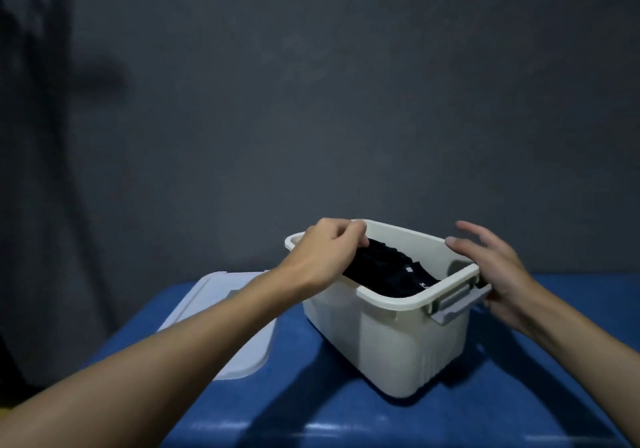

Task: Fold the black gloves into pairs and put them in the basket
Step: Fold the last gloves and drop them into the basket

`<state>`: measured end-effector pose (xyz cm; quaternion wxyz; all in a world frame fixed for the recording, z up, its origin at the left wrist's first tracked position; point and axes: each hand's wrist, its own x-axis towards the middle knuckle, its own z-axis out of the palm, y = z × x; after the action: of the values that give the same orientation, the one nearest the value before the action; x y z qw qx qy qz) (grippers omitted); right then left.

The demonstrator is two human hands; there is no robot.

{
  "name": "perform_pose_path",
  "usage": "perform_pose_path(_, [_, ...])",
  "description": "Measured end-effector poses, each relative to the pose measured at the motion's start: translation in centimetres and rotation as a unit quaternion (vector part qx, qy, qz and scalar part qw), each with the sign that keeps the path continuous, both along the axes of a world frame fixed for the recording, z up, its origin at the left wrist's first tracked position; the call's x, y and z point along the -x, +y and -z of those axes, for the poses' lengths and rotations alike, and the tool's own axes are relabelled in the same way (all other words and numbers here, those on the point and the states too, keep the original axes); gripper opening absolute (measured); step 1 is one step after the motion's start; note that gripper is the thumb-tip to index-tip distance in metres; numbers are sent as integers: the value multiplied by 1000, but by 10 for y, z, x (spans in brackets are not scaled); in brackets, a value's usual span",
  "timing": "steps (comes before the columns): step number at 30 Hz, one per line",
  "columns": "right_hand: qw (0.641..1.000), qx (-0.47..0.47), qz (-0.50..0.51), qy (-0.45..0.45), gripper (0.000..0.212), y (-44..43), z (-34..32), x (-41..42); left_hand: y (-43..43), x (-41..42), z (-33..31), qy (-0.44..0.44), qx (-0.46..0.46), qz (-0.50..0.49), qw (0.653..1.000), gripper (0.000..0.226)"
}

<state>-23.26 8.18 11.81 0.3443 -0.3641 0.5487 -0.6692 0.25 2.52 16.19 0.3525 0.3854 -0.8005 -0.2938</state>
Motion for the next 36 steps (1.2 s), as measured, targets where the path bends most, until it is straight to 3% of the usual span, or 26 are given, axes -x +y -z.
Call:
perform_pose_path(8, [1000, -15, 15, 14, 38, 8, 16, 24, 16, -2, 7, -191, 46, 95, 976, 20])
perform_pose_path(13, [978, 21, 143, 147, 38, 34, 24, 8, 8, -22, 2, -294, 59, 105, 948, 63])
perform_pose_path(16, [965, 24, 149, 214, 39, 51, 29, -7, 7, -20, 7, -339, 101, 95, 931, 76])
perform_pose_path(20, [960, -3, 131, 249, 51, 53, 24, -16, 12, -11, 17, -367, 150, 56, 916, 88])
perform_pose_path(25, [957, -58, 117, 260, 74, 49, 10, -16, 14, 6, 20, -356, 168, 36, 919, 80])
perform_pose_path(29, [922, -58, 154, 352, 62, 61, 14, -32, -7, -12, 14, -361, 158, 36, 918, 72])
perform_pose_path(33, [897, -39, 118, 423, 70, 59, 31, -50, -15, -19, 19, -357, 170, 32, 918, 70])
perform_pose_path(36, [898, -26, 121, 422, 75, 51, 33, -40, -11, -12, 23, -361, 199, 32, 910, 79])
